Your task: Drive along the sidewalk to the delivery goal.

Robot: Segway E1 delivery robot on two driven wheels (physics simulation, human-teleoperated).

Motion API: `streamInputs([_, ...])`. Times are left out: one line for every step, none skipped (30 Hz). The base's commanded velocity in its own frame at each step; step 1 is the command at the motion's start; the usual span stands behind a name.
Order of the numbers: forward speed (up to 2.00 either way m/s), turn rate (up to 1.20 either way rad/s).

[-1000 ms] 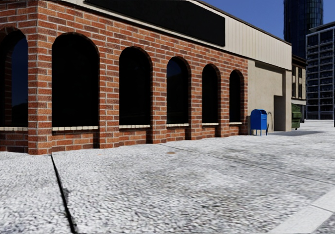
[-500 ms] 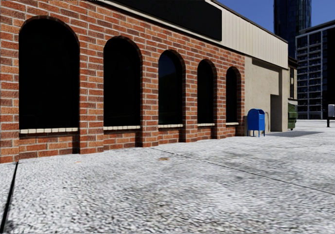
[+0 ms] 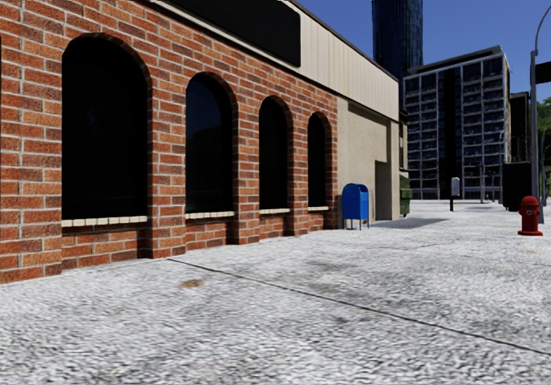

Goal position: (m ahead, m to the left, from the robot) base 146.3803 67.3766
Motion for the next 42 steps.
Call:
streamInputs([1.17,-0.55])
streamInputs([1.17,-0.55])
streamInputs([1.17,-0.55])
streamInputs([1.17,-0.55])
streamInputs([1.17,-0.55])
streamInputs([1.17,-0.55])
streamInputs([1.17,-0.55])
streamInputs([1.17,-0.55])
streamInputs([1.17,-0.55])
streamInputs([1.17,-0.55])
streamInputs([1.17,-0.55])
streamInputs([1.17,-0.55])
streamInputs([1.17,-0.55])
streamInputs([1.17,-0.55])
streamInputs([1.17,-0.55])
streamInputs([1.17,-0.55])
streamInputs([1.17,-0.55])
streamInputs([1.17,-0.55])
streamInputs([2.00,-0.55])
streamInputs([2.00,-0.55])
streamInputs([2.00,-0.52])
streamInputs([2.00,-0.45])
streamInputs([2.00,-0.42])
streamInputs([2.00,-0.42])
streamInputs([2.00,-0.41])
streamInputs([2.00,-0.41])
streamInputs([2.00,-0.41])
streamInputs([2.00,-0.41])
streamInputs([2.00,-0.41])
streamInputs([2.00,-0.41])
streamInputs([2.00,-0.41])
streamInputs([2.00,-0.41])
streamInputs([2.00,-0.41])
streamInputs([2.00,-0.41])
streamInputs([2.00,-0.41])
streamInputs([2.00,-0.41])
streamInputs([2.00,-0.41])
streamInputs([2.00,-0.41])
streamInputs([2.00,-0.41])
streamInputs([2.00,-0.41])
streamInputs([2.00,-0.41])
streamInputs([2.00,-0.41])
